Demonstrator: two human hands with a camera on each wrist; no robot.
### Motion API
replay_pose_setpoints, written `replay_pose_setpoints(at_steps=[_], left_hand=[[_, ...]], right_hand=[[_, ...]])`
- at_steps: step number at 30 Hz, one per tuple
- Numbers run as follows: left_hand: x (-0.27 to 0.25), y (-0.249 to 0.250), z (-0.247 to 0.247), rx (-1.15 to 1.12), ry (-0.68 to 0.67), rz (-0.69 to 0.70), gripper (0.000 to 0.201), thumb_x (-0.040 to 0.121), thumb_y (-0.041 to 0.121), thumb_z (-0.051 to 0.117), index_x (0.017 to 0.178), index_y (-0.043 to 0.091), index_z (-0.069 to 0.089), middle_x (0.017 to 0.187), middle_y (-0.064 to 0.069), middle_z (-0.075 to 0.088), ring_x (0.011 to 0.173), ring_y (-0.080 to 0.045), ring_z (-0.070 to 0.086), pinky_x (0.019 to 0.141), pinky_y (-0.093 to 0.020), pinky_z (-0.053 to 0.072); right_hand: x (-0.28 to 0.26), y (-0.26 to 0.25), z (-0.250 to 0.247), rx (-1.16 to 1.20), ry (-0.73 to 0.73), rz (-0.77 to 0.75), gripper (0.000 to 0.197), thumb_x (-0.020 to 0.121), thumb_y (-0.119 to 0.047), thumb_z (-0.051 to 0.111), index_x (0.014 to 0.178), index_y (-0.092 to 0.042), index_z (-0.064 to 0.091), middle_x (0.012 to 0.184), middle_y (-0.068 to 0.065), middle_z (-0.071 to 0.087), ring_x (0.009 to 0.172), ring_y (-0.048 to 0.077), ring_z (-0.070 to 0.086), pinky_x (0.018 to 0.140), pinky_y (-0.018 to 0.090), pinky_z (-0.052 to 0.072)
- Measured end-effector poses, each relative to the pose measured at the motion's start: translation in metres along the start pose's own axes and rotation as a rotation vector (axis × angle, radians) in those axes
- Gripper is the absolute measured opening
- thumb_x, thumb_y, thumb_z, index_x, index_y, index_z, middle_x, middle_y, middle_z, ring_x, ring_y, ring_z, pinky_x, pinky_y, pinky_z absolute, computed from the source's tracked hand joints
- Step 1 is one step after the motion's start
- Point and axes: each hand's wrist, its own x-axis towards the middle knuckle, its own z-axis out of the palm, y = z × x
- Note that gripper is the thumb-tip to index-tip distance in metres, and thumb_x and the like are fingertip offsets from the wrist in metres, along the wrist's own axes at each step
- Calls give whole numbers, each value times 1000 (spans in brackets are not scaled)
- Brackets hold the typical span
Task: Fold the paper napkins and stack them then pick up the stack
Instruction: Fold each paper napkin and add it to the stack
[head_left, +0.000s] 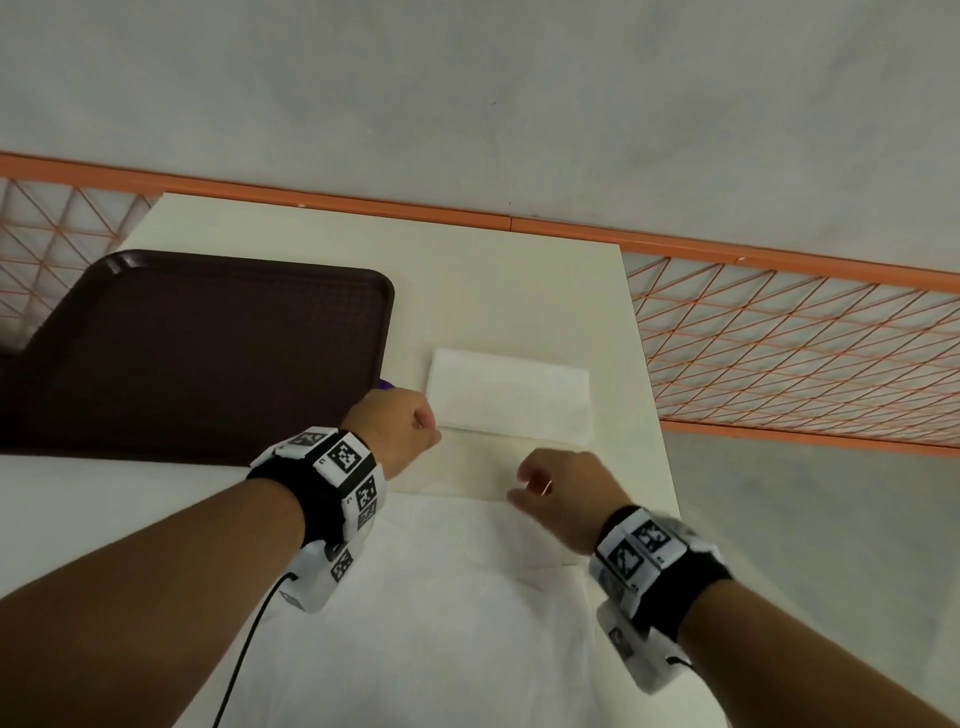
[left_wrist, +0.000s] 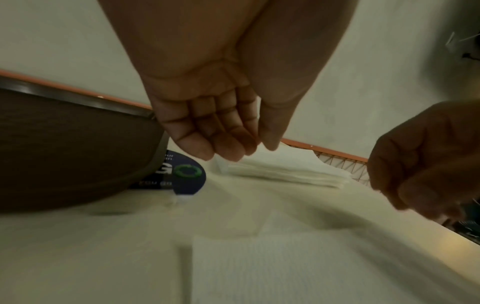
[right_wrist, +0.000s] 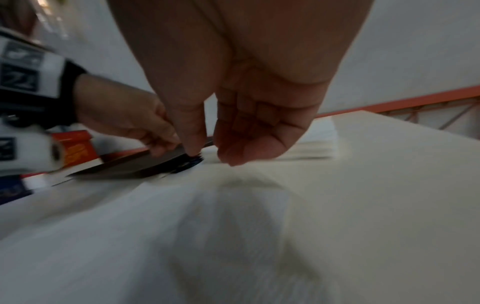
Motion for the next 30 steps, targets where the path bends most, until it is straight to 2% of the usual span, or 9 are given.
replay_pose_setpoints(at_steps=[3,7,12,16,19,22,25,27,30], left_hand=[[-25,-7,7,40,-62,-4,10,83,29,69,87,20,67,88,5,65,89,-16,64,85,-34,54],[-55,-17,18,174,-222,7,13,84,27,67,93,18,70,95,2,69,93,-16,64,88,-30,52],[-77,-33,35,230,-276,-51,16,83,28,65,99,24,67,108,2,66,99,-17,62,90,-30,50],[-87,-33,37,216,-253,-50,24,85,28,65,108,25,63,116,1,62,103,-18,60,91,-29,50],[-94,-31,35,259,-230,82,43,85,32,66,125,26,52,129,5,50,117,-16,50,97,-30,44],[-100,-26,31,301,-245,222,54,83,35,68,132,30,47,137,11,42,127,-14,39,106,-33,36],[-103,-22,24,330,-281,225,41,87,33,64,126,29,54,133,9,50,124,-15,45,105,-31,36],[-104,-19,18,323,-293,208,28,91,31,59,118,25,62,123,4,60,113,-19,55,97,-30,43],[-103,-13,9,287,-227,218,22,94,29,55,111,22,66,111,0,66,101,-20,60,88,-30,48]], right_hand=[[-24,-14,31,-76,-166,-15,40,80,-54,65,110,-28,61,106,-8,65,98,17,60,83,28,48],[-39,-26,54,-191,-208,-22,58,78,-60,65,122,-24,51,117,-4,55,109,20,53,84,31,42],[-42,-36,61,-311,-204,-29,41,84,-46,64,116,-23,52,116,0,57,108,24,54,93,37,37],[-43,-44,60,-243,-237,43,22,84,-37,66,97,-28,51,98,-4,53,94,22,54,91,35,40],[-45,-46,61,-268,-196,-24,11,85,-30,62,93,-28,54,98,-5,57,102,22,56,92,35,37],[-52,-47,59,-214,-166,-91,12,87,-30,62,98,-26,63,108,-5,62,104,19,56,92,34,43],[-58,-46,52,-117,-143,-102,12,87,-28,62,98,-25,65,108,-5,65,103,17,59,91,33,48],[-60,-44,44,-73,-121,-93,11,87,-25,62,98,-25,65,105,-3,67,100,19,61,88,32,50],[-59,-39,28,-68,-49,-104,12,87,-25,61,98,-26,65,102,-1,68,96,22,62,83,31,50]])
